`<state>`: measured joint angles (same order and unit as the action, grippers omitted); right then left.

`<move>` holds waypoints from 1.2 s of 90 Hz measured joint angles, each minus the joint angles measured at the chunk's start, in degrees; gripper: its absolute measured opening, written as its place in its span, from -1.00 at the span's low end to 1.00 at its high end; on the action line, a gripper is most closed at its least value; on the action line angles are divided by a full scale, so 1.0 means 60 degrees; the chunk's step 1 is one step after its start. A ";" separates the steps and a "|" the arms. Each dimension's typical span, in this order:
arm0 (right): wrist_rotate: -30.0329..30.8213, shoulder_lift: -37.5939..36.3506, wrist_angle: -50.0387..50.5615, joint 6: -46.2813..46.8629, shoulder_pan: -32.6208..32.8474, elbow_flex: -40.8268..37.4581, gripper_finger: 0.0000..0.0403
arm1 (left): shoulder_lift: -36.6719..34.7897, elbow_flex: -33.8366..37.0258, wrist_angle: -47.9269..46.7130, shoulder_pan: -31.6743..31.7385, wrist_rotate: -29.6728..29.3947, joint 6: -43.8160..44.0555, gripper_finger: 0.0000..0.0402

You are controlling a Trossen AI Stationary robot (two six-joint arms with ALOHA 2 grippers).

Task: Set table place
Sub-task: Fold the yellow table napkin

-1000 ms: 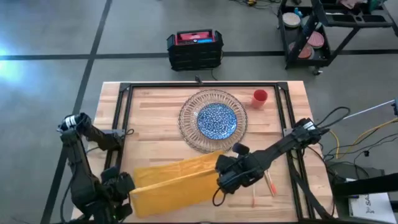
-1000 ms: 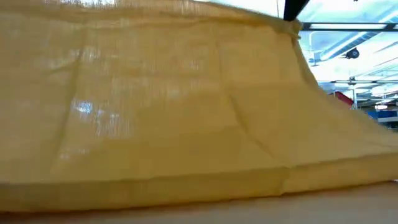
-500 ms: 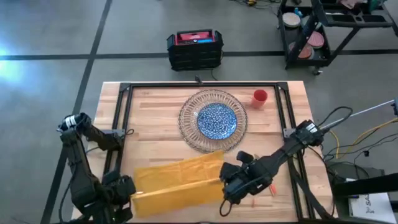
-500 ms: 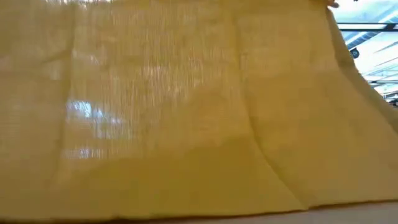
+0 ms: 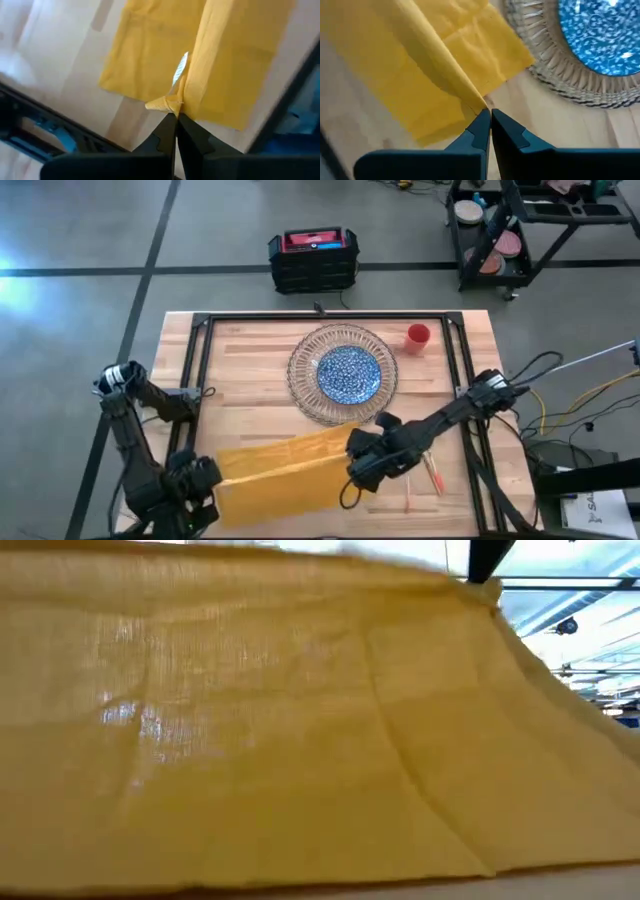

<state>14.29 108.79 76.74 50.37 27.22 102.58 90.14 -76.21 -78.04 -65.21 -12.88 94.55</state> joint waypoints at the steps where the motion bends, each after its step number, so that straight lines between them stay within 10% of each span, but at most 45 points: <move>1: -0.0022 0.0000 -0.0007 -0.0002 -0.0039 -0.0029 -1.00 | -0.0005 0.0041 0.0002 0.0000 0.0000 0.0039 -1.00; 41: -0.0116 0.0004 -0.1183 -0.1300 -0.0754 -0.0797 -0.98 | -0.0476 0.1244 0.0167 0.0004 0.0532 0.0506 -1.00; 80: 0.0484 0.0090 -0.2100 -0.0749 -0.0750 -0.1064 -0.46 | -0.0508 0.1101 0.0122 0.0011 -0.0774 0.0281 -0.84; 108: 0.0211 0.1093 -0.3536 -0.0878 -0.0399 -0.1682 -0.69 | -0.0508 0.1087 0.0285 0.0103 -0.1635 0.0131 -0.78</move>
<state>15.55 115.35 55.52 45.09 24.83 92.49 87.09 -69.69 -76.33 -64.59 -22.70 95.34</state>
